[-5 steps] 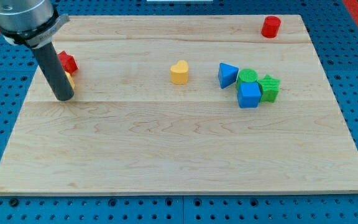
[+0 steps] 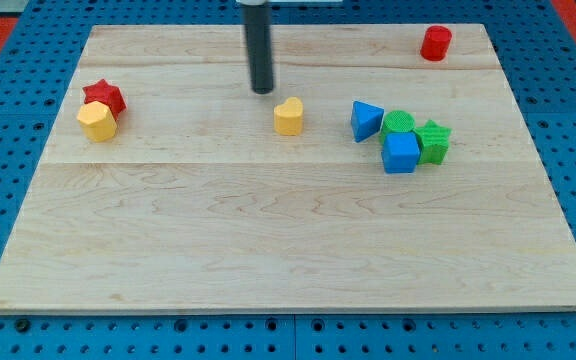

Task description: Slide the red circle closer to red star

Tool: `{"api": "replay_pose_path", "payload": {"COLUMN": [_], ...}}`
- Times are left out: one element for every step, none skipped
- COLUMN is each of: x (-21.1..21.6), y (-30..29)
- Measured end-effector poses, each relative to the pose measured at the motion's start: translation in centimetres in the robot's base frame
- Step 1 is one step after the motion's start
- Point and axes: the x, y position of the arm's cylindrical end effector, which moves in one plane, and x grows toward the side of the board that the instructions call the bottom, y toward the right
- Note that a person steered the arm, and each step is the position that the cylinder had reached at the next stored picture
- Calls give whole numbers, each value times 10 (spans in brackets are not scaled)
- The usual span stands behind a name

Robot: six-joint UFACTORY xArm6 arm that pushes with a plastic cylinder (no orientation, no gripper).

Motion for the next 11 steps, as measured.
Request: {"api": "replay_pose_path", "payload": {"x": [-6,-23,-50,-85,-87,-87,-87,-87,-87,-86,-78], "y": [110,218,286,286,254,206,158,110,46,-2,-38]}}
